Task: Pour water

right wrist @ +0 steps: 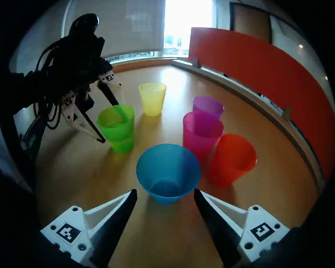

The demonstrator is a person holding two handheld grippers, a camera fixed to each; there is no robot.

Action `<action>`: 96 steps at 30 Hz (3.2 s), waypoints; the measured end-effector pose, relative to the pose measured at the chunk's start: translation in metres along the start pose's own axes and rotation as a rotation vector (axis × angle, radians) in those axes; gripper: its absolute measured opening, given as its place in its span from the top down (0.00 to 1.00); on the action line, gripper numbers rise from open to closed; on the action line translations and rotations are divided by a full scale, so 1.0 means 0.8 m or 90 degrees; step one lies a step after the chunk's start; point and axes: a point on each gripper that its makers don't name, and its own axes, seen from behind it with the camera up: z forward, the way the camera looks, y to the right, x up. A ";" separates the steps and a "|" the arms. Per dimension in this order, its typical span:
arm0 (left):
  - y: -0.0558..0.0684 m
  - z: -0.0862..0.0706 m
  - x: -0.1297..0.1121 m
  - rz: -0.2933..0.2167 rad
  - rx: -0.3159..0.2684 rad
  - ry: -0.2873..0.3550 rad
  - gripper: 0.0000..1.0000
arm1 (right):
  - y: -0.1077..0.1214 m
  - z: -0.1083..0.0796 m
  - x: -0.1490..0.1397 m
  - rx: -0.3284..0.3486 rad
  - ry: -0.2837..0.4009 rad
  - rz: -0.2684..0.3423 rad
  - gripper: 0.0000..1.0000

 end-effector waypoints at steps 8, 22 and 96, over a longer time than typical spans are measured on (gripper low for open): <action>-0.002 -0.018 -0.007 -0.006 0.019 0.008 0.13 | 0.002 -0.021 -0.010 -0.018 0.002 0.011 0.01; -0.011 -0.056 -0.023 -0.036 0.072 0.032 0.13 | 0.008 -0.062 -0.024 -0.065 0.023 0.042 0.01; -0.136 -0.309 0.041 -0.244 0.553 0.508 0.13 | 0.135 -0.294 0.061 -0.631 0.480 0.235 0.01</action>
